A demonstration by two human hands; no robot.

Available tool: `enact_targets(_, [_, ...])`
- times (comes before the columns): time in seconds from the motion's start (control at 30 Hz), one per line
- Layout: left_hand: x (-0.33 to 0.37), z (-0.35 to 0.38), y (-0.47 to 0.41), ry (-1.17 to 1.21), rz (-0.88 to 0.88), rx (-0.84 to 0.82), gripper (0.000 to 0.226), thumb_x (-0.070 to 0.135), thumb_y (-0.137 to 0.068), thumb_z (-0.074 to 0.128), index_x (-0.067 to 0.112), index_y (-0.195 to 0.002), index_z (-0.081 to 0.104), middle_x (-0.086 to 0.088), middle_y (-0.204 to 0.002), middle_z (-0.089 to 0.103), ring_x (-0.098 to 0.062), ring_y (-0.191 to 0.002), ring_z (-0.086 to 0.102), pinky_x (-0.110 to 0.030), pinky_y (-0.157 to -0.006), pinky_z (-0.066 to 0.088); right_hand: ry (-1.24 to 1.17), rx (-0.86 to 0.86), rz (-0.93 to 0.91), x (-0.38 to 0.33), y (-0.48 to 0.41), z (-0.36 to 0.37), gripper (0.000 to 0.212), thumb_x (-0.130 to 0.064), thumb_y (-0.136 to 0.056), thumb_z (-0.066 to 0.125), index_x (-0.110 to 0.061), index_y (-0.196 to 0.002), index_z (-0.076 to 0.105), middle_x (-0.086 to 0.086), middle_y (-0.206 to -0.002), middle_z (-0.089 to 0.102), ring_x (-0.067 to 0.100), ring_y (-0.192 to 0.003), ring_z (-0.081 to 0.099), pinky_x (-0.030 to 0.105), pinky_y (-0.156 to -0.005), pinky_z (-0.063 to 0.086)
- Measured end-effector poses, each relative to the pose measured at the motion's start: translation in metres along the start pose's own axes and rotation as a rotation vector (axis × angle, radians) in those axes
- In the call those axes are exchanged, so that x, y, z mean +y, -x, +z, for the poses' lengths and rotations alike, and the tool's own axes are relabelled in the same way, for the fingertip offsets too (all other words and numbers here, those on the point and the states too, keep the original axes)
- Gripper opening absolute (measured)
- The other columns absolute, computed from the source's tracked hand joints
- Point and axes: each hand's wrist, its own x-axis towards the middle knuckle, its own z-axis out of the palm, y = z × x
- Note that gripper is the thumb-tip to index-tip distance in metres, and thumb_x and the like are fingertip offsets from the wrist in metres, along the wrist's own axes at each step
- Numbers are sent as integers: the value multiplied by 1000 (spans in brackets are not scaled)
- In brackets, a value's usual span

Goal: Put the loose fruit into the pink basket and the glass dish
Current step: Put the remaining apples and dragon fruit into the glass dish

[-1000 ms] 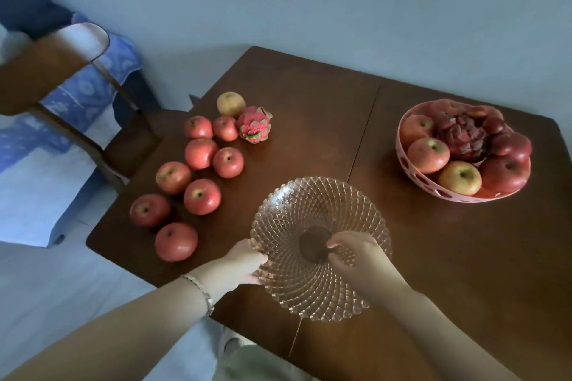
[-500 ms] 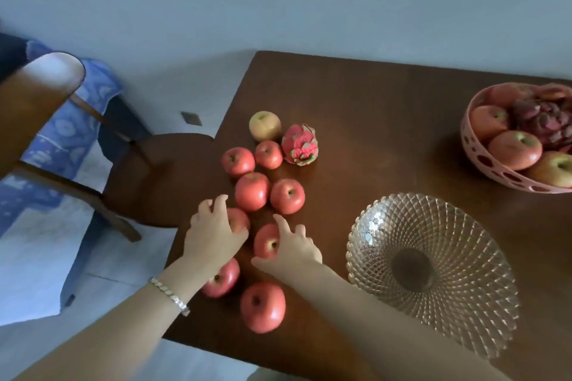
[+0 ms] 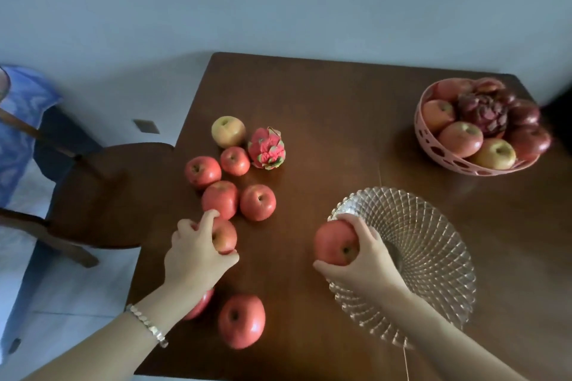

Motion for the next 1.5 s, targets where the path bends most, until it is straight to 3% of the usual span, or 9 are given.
enact_targets(0.17, [57, -2, 25, 127, 186, 85, 78, 42, -63, 78, 35, -130, 38, -1, -110, 40, -28, -107, 51, -35, -76, 46, 74, 130, 173, 63, -6, -46, 85, -32, -53, 87, -34, -123, 37, 7, -123, 46, 17, -98, 48, 31, -88, 46])
enact_targets(0.57, [142, 34, 66, 191, 418, 13, 77, 38, -64, 77, 39, -131, 37, 2, -117, 40, -20, -111, 48, -33, -87, 50, 166, -100, 146, 102, -15, -54, 91, -41, -62, 79, -35, -135, 25, 6, -127, 44, 25, -118, 46, 40, -98, 46])
enact_targets(0.7, [160, 44, 69, 206, 461, -34, 83, 36, -64, 79, 38, -134, 34, 4, -126, 40, -17, -116, 45, -24, -89, 42, 131, -148, 105, 97, -11, -71, 109, -48, -64, 78, -30, -145, 8, 7, -145, 25, 24, -135, 23, 44, -110, 28])
enact_targets(0.83, [179, 44, 79, 308, 530, -56, 92, 27, -63, 82, 34, -139, 30, 10, -137, 39, -13, -121, 36, -19, -95, 31, -269, -78, -25, 71, -4, -106, 81, -47, -72, 70, -28, -140, 29, 4, -137, 43, 14, -123, 43, 26, -97, 38])
enact_targets(0.93, [196, 43, 88, 314, 668, -69, 93, 27, -67, 81, 31, -142, 27, 9, -142, 38, -11, -127, 31, -23, -106, 31, -471, -352, 39, 61, -1, -116, 82, -58, -57, 77, -34, -127, 41, 2, -120, 56, 18, -107, 60, 33, -88, 53])
enact_targets(1.03, [207, 45, 90, 277, 773, -94, 91, 30, -73, 76, 29, -145, 20, 5, -147, 34, -13, -136, 27, -13, -107, 17, -479, -277, 49, 64, -3, -113, 66, -49, -53, 80, -30, -111, 55, 2, -109, 63, 20, -99, 65, 39, -84, 57])
enact_targets(1.2, [211, 73, 71, 354, 273, -388, 96, 51, -78, 65, 22, -149, 7, -7, -156, 14, -24, -138, 33, -32, -108, 33, -740, -33, 296, 89, -24, -116, 77, -42, -57, 78, -5, -117, 49, 15, -112, 59, 28, -96, 66, 43, -78, 59])
enact_targets(1.3, [218, 97, 62, 497, 25, -638, 89, 55, -77, 64, 24, -146, 16, -14, -149, 30, -30, -116, 55, -40, -89, 55, -872, 6, 426, 98, -42, -112, 59, -28, -74, 75, -1, -118, 46, 19, -119, 53, 29, -101, 63, 39, -67, 61])
enact_targets(1.5, [220, 116, 59, 784, -72, -553, 50, 28, -87, 63, 14, -129, 40, -5, -112, 52, -26, -92, 66, -31, -73, 59, -851, 1, 422, 99, -70, -100, 66, -24, -74, 76, -5, -129, 45, 15, -123, 54, 27, -102, 64, 34, -68, 61])
